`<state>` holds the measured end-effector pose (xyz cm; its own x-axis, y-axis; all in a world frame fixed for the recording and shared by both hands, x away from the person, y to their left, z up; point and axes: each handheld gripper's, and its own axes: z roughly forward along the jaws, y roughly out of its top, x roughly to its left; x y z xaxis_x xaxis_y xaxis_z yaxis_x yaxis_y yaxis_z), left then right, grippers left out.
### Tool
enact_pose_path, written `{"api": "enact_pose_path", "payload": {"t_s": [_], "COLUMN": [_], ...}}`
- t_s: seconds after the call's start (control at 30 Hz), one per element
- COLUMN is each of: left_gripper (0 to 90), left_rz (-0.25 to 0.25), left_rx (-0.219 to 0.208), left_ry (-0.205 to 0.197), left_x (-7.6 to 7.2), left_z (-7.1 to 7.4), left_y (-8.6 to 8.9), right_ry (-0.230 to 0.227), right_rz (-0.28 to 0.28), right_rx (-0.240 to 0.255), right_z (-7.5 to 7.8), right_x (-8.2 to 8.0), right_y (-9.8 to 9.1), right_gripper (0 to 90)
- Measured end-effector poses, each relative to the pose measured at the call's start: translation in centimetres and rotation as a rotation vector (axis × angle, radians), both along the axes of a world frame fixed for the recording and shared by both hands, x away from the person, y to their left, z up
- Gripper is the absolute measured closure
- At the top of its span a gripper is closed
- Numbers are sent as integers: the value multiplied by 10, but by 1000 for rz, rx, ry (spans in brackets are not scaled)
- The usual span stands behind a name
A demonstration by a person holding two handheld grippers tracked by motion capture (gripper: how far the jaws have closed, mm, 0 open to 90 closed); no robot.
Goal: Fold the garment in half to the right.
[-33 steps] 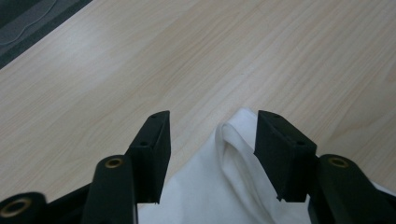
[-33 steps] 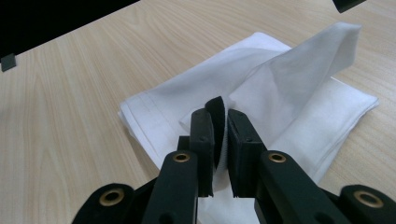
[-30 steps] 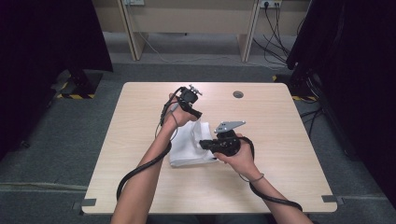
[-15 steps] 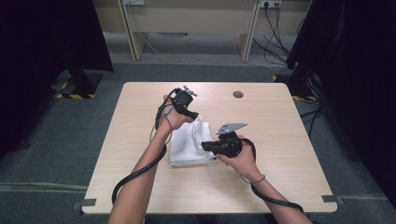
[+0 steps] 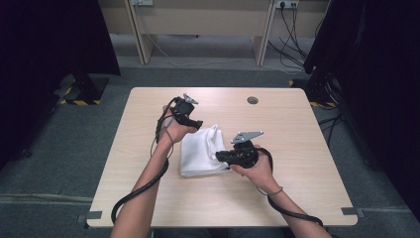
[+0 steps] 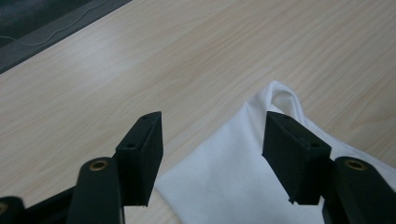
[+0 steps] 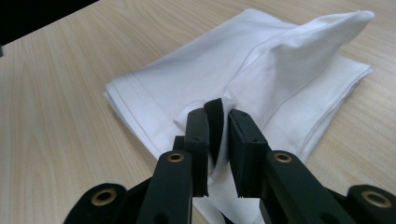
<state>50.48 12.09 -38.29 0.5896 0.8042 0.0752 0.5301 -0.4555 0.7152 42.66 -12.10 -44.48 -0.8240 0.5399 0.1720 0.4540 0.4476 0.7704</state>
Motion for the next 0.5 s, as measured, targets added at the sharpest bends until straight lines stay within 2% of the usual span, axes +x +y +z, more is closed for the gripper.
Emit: {"api": "enact_pose_path", "payload": {"t_s": [0.5], "left_gripper": [340], "left_rz": [30], "left_rx": [-19], "left_ry": [-20], "left_x": [-12], "left_z": [-4], "left_y": [20], "right_ry": [9], "right_rz": [-8], "right_rx": [-12], "right_z": [-3], "right_x": [1], "right_y": [-6], "right_gripper": [728]}}
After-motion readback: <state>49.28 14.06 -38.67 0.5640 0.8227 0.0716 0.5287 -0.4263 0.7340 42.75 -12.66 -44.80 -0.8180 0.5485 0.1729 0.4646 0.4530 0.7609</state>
